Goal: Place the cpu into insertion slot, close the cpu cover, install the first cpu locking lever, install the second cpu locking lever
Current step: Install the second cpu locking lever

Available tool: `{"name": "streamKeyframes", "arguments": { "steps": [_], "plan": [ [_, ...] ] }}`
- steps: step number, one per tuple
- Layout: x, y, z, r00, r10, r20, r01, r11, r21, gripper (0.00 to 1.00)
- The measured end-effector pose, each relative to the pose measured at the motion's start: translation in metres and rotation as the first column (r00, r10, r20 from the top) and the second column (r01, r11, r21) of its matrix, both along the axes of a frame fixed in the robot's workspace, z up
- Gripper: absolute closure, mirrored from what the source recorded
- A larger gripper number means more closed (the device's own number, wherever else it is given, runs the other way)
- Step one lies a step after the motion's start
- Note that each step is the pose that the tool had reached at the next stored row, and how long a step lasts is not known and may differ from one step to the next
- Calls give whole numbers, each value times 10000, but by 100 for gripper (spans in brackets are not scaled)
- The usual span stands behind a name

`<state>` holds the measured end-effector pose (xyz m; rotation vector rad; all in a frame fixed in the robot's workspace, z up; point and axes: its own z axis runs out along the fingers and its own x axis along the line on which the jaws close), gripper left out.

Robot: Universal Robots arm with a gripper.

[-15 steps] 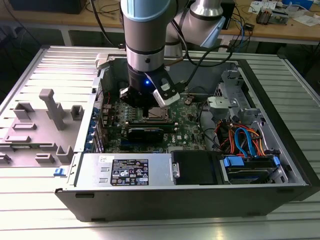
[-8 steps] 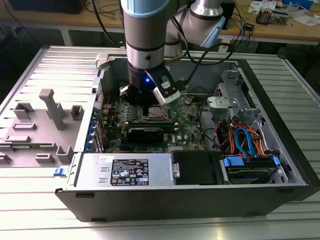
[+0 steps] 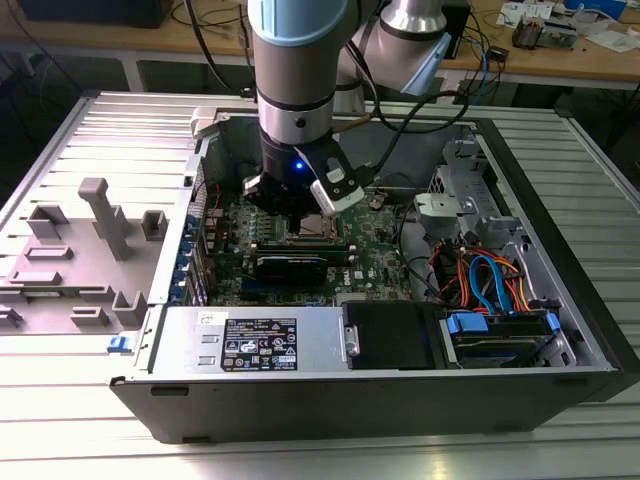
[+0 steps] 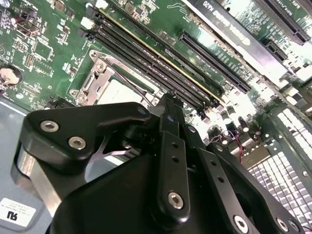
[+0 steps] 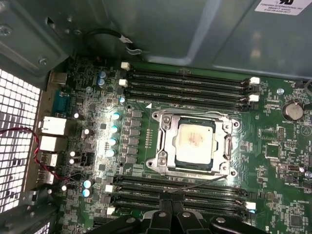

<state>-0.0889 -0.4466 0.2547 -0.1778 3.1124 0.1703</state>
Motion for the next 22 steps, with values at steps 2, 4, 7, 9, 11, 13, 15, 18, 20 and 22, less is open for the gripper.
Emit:
{"name": "streamKeyframes", "arguments": {
  "steps": [2, 4, 7, 9, 11, 13, 15, 18, 20, 22],
  "plan": [
    [1, 0, -22, 10000, 0, 3, 0, 9999, 144, 89],
    [1, -10, -46, 10000, 1, 1, -1, 9997, 237, 89],
    [-4, -55, -90, 10000, 0, 2, 0, 9995, 324, 89],
    [-34, -114, -119, 10000, 0, 3, 0, 9990, 445, 89],
    [-49, -124, -129, 10000, 4, 2, -4, 9983, 590, 89],
    [-50, -125, -103, 10000, 4, 1, -4, 9982, 597, 89],
    [-49, -125, -36, 10000, 4, 2, -4, 9983, 576, 89],
    [-45, -125, 7, 10000, 3, 3, -3, 9986, 537, 89],
    [-15, -121, 8, 10000, 4, 2, -4, 9986, 536, 89],
    [-11, -120, -8, 10000, 3, 3, -3, 9980, 636, 89]
  ]
}}
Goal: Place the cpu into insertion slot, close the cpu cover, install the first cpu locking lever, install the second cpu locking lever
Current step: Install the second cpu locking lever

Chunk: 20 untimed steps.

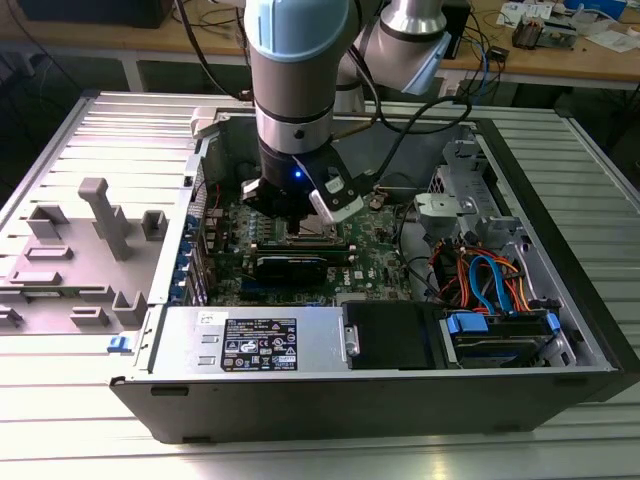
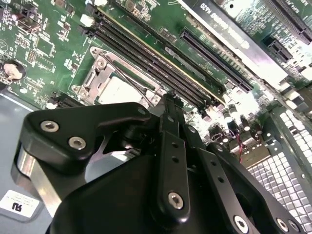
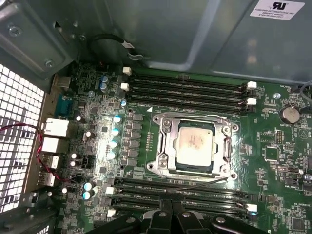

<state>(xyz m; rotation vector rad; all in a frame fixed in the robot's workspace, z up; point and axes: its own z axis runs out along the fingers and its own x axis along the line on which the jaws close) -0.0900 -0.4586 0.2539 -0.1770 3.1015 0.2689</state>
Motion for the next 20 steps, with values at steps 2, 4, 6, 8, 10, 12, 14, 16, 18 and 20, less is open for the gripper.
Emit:
{"name": "streamKeyframes", "arguments": {
  "steps": [2, 4, 6, 8, 10, 12, 14, 16, 18, 20],
  "plan": [
    [0, 0, -26, 10000, 0, -1, 0, 10000, 93, 89],
    [0, -1, -52, 10000, 1, -2, -1, 9999, 141, 89],
    [-1, 0, -85, 10000, 2, -1, -2, 9998, 185, 89],
    [-16, -1, -119, 10000, 1, -2, -1, 9996, 282, 89],
    [-35, -1, -137, 10000, 3, -1, -2, 9993, 385, 89],
    [-50, 0, -174, 10000, 3, -1, -3, 9989, 459, 89],
    [-57, -1, -204, 10000, 5, -2, -5, 9989, 474, 89],
    [-61, -1, -233, 10000, 6, -5, -5, 9989, 475, 89],
    [-62, -1, -234, 10000, 6, -5, -6, 9988, 489, 89],
    [-62, -1, -234, 10000, 6, -6, -5, 9988, 500, 89]
  ]
}}
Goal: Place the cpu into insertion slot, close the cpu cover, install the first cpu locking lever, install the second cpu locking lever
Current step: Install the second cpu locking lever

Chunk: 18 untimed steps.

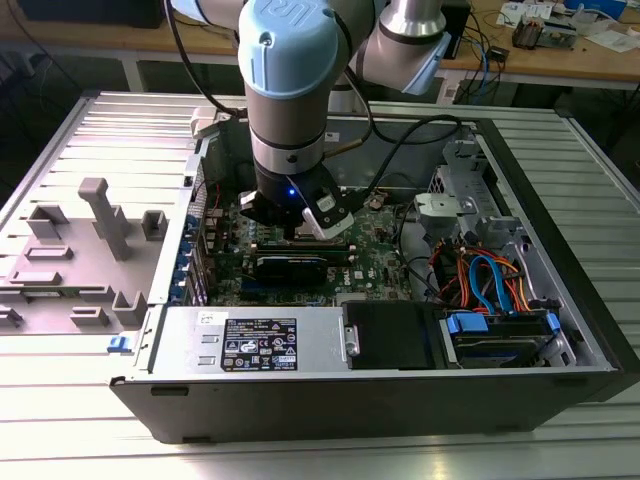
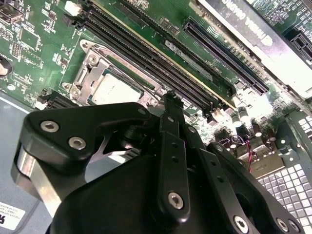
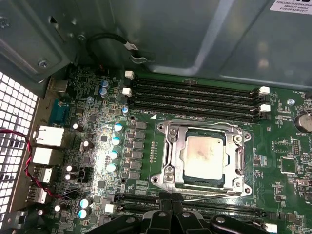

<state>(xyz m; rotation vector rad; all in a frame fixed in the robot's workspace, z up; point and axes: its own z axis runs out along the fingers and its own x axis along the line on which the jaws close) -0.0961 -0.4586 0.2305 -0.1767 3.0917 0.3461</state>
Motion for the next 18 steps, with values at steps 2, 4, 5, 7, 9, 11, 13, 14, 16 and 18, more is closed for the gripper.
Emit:
{"name": "streamKeyframes", "arguments": {
  "steps": [2, 4, 5, 7, 9, 11, 13, 14, 16, 18],
  "plan": [
    [0, 0, 0, 10000, 0, 1, 0, 10000, 11, 89],
    [0, 0, 0, 10000, 0, 0, 0, 10000, 23, 89],
    [0, 0, 0, 10000, -1, 0, 1, 10000, 25, 89],
    [0, 0, 0, 10000, 0, 0, 0, 10000, 28, 89],
    [0, 0, 0, 10000, 0, 1, 0, 10000, 30, 89],
    [0, 0, 0, 10000, 0, 0, 0, 10000, 32, 89],
    [0, 0, 0, 10000, 0, 0, 0, 10000, 34, 89],
    [0, 0, 0, 10000, 0, 0, 0, 10000, 35, 89],
    [0, 0, -1, 10000, 0, 0, 0, 10000, 37, 89],
    [0, 0, -19, 10000, 0, 0, 0, 10000, 39, 89]
  ]
}}
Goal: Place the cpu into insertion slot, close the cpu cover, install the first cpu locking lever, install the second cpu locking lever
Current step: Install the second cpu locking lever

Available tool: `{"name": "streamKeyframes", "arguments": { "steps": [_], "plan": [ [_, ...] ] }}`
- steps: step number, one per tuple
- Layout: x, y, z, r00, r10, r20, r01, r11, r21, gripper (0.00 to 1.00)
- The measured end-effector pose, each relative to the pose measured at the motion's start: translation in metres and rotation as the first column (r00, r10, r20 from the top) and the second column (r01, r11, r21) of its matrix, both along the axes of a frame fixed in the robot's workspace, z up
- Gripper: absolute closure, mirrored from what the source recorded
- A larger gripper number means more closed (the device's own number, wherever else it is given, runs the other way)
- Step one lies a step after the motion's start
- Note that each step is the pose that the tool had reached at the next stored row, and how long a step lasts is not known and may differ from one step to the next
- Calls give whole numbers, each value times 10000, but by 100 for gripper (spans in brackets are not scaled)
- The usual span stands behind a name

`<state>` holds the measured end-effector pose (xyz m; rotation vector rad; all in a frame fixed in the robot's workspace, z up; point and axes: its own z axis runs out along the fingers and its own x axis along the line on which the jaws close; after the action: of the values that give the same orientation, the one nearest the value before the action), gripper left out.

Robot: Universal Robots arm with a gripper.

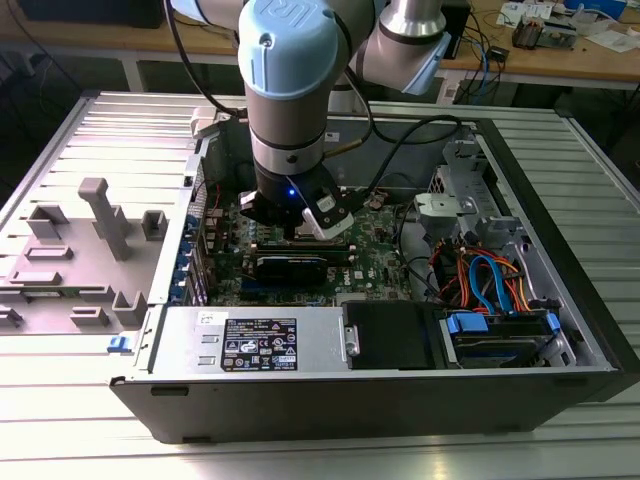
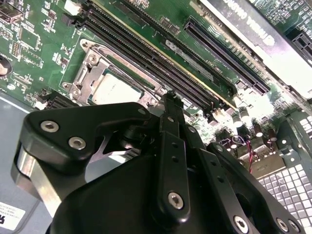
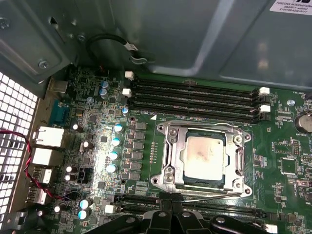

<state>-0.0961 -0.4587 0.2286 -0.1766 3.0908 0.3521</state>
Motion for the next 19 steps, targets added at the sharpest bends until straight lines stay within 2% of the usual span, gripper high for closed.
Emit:
{"name": "streamKeyframes", "arguments": {
  "steps": [7, 9, 12, 15, 17, 19],
  "plan": [
    [-2, 0, -86, 10000, 1, -21, -1, 10000, 21, 89],
    [-8, 0, -105, 10000, -18, -28, 18, 10000, 53, 89],
    [-16, 0, -121, 9997, -237, -30, 238, 9997, 63, 89],
    [-31, 0, -134, 9996, -265, -38, 265, 9996, 74, 89],
    [-36, 0, -146, 9996, -263, -39, 263, 9996, 105, 89],
    [-49, 3, -172, 9996, -273, -42, 274, 9994, 227, 89]
  ]
}}
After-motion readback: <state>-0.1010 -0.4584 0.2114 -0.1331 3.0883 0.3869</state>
